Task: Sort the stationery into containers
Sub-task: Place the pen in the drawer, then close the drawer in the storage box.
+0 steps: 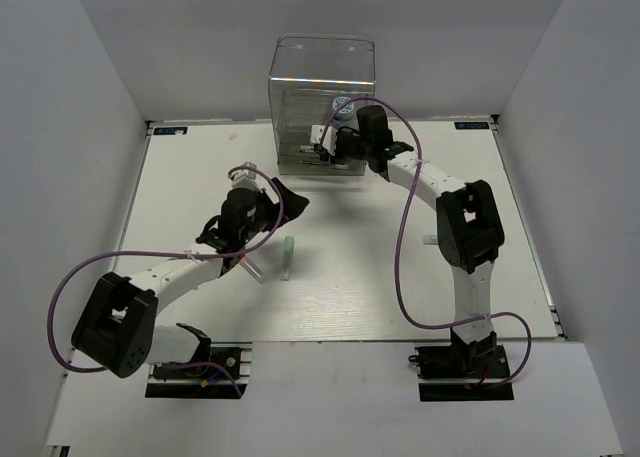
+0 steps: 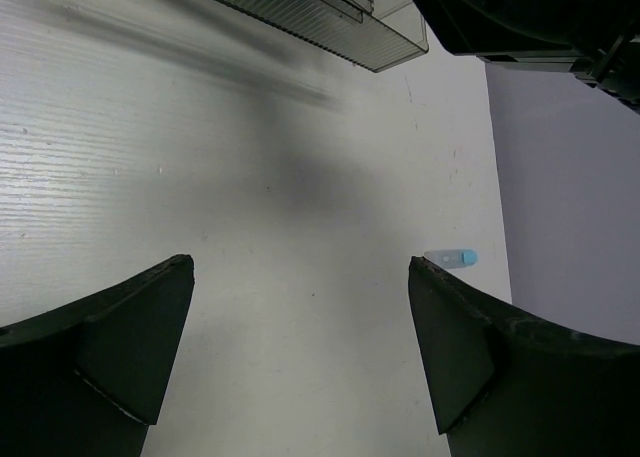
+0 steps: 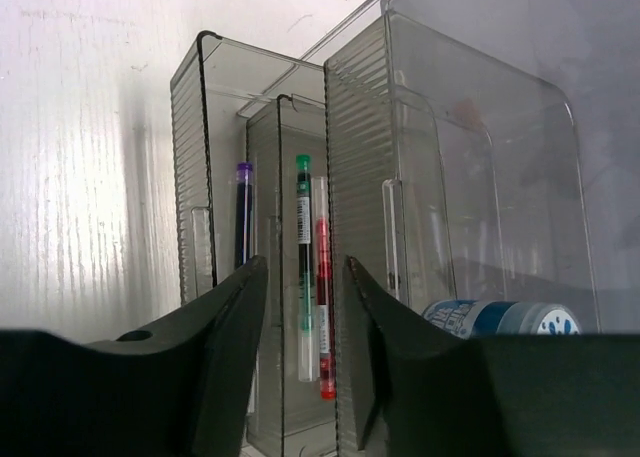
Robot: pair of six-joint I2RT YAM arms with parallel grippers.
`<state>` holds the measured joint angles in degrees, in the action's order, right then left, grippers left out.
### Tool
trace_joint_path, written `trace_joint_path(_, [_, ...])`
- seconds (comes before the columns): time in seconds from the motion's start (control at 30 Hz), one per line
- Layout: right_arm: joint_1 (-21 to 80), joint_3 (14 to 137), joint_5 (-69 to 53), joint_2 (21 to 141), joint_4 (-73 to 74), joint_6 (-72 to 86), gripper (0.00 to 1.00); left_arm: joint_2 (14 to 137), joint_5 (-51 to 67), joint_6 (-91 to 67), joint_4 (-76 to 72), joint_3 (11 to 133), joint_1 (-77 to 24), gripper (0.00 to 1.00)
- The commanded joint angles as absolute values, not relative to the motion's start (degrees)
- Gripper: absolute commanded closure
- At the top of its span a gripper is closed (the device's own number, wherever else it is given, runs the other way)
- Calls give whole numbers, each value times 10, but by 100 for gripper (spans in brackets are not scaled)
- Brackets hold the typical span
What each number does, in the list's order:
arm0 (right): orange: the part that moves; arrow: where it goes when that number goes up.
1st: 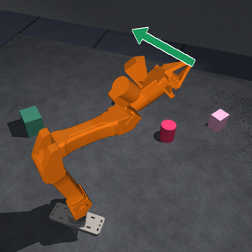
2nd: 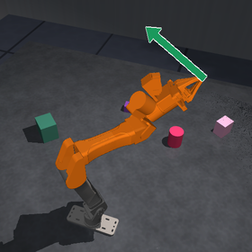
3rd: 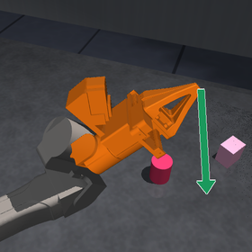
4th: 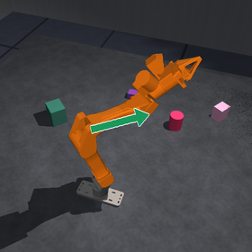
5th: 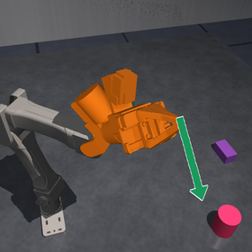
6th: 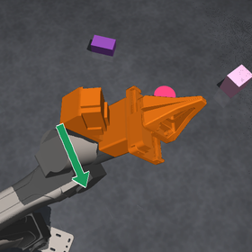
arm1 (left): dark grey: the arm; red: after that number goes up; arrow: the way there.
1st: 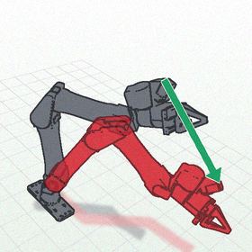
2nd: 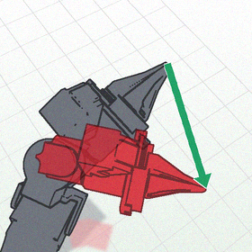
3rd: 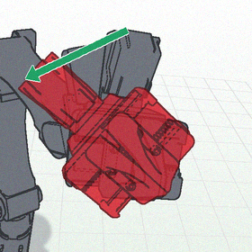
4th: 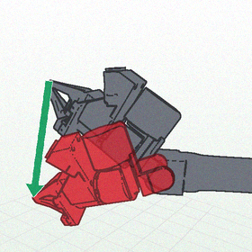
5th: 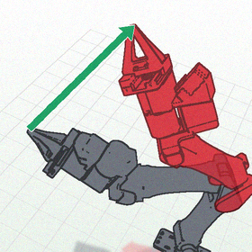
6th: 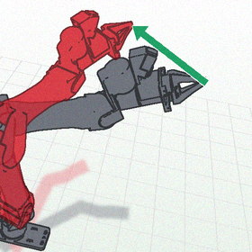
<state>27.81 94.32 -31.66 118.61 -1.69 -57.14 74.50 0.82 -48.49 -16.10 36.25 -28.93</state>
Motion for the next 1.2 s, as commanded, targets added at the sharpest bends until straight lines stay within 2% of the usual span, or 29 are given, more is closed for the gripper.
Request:
trace_joint_path(0.0, [276, 936, -325, 1158, -45, -563, 59, 752, 24, -479, -155, 383, -287, 3])
trace_joint_path(0.07, [275, 926, -340, 1135, -44, -546, 67, 763, 30, -479, -166, 383, -287, 16])
trace_joint_path(0.1, [272, 909, -341, 1118, -44, -539, 82, 768, 30, -479, -175, 383, -287, 25])
trace_joint_path(0.13, [272, 903, -345, 1101, -44, -521, 89, 782, 35, -479, -194, 383, -287, 47])
trace_joint_path(0.2, [264, 883, -355, 1073, -34, -485, 100, 800, 42, -479, -225, 383, -287, 67])
trace_joint_path(0.23, [263, 876, -359, 1057, -8, -477, 100, 822, 51, -479, -268, 376, -287, 79])
trace_joint_path(0.3, [253, 855, -370, 1043, 20, -452, 100, 852, 57, -474, -313, 376, -287, 90])
trace_joint_path(0.37, [247, 824, -374, 1013, 62, -442, 100, 887, 62, -474, -355, 387, -280, 94])
trace_joint_path(0.53, [221, 743, -371, 951, 142, -410, 100, 1018, 88, -468, -424, 449, -264, 95])
trace_joint_path(0.8, [178, 572, -347, 853, 119, -393, 100, 1150, 81, -475, -439, 586, -251, 94])
trace_joint_path(1.17, [139, 525, -342, 825, 110, -380, 97, 1236, 56, -498, -403, 719, -235, 93])
